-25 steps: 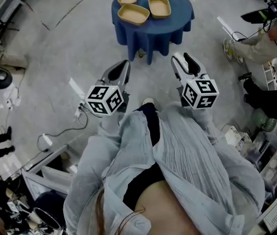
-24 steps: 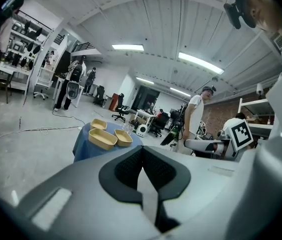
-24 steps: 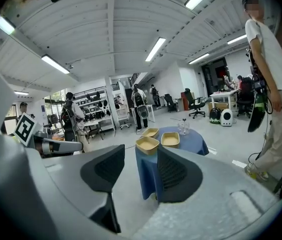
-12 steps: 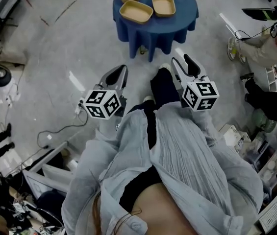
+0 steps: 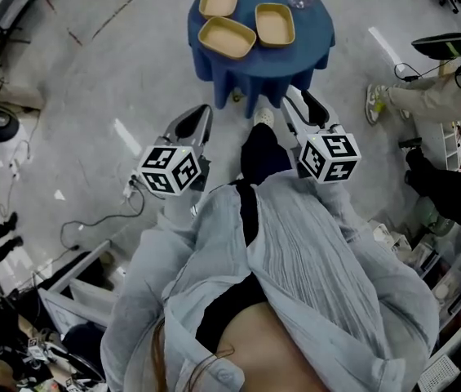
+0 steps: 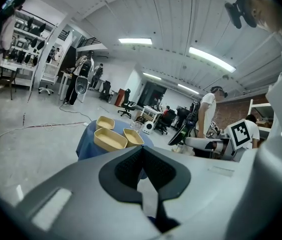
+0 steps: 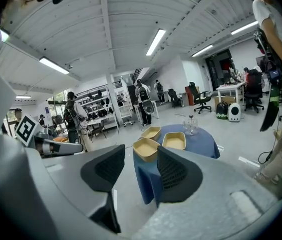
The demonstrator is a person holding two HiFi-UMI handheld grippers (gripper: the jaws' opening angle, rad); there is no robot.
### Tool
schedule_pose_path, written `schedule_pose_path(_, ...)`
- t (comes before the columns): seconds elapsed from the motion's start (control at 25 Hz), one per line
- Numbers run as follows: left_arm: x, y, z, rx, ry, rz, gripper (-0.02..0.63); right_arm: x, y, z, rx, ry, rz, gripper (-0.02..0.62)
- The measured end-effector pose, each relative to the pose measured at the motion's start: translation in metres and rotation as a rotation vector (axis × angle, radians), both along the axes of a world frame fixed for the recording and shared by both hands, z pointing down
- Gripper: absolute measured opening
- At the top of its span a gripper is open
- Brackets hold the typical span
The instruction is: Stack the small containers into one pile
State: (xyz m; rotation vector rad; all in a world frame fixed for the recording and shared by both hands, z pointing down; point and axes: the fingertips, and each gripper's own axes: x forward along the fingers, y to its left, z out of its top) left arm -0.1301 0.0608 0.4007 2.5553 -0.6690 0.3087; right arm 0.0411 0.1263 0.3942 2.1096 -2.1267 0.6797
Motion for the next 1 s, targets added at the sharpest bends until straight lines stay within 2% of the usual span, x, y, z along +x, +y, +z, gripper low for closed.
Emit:
schedule_pose_path(0.68,0.089,-0.104,-0.017,0.009,-0.003,-0.052,0.012,0.096,-0.111,-0.004,-0.021,0.001,-0.052,0.206)
schedule_pose_path(1.0,0.118,-0.144,-0.013,0.011,0.010,-0.090,0.012,0.124,-0.158,0.002,-0.026,0.002,-0.091,0.206)
